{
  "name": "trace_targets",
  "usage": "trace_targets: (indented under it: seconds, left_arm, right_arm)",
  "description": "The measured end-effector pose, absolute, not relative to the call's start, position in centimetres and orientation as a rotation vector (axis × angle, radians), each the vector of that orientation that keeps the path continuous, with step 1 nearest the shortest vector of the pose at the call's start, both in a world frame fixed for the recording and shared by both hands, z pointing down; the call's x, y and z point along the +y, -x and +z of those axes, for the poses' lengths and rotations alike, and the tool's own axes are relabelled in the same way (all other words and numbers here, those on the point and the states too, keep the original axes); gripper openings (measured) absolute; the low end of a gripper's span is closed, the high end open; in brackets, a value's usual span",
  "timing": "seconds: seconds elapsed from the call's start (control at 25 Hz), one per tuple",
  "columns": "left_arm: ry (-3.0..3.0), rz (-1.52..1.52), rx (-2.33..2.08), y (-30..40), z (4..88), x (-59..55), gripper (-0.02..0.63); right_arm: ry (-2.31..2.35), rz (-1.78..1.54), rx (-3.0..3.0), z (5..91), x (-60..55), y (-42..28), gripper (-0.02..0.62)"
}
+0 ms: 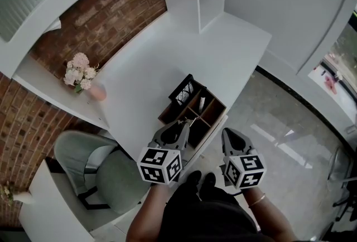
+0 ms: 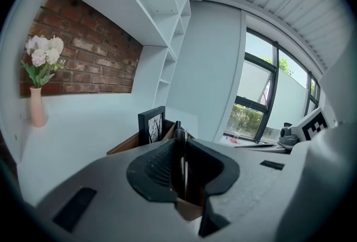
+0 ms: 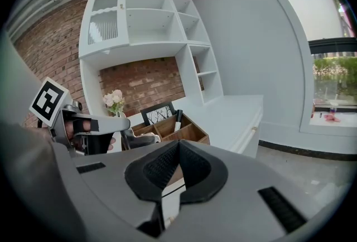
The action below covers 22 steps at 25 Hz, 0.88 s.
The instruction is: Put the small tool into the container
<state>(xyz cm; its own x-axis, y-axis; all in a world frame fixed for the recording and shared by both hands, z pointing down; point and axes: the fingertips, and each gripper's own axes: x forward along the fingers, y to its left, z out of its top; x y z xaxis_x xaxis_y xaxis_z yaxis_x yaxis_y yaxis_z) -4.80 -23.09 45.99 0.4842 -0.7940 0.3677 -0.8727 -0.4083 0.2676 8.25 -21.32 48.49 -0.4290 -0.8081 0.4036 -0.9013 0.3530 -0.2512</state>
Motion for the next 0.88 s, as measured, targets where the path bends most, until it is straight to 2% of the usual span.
trace_targets:
  seconds: [0.72,0.88]
  left_arm:
    - [-2.275,0.236,-1.367,5.6,46.9,-23.4,0.074]
    - [-2.252,0.239,-1.386,6.2,47.1,-23.4,0.091]
  right_arm:
    - [-1.559,0.621,-2.41,47.7,-21.3,-8.1,0.005]
    - [-1.56,0.617,-2.414,47.5,-21.3,-8.1,0.003]
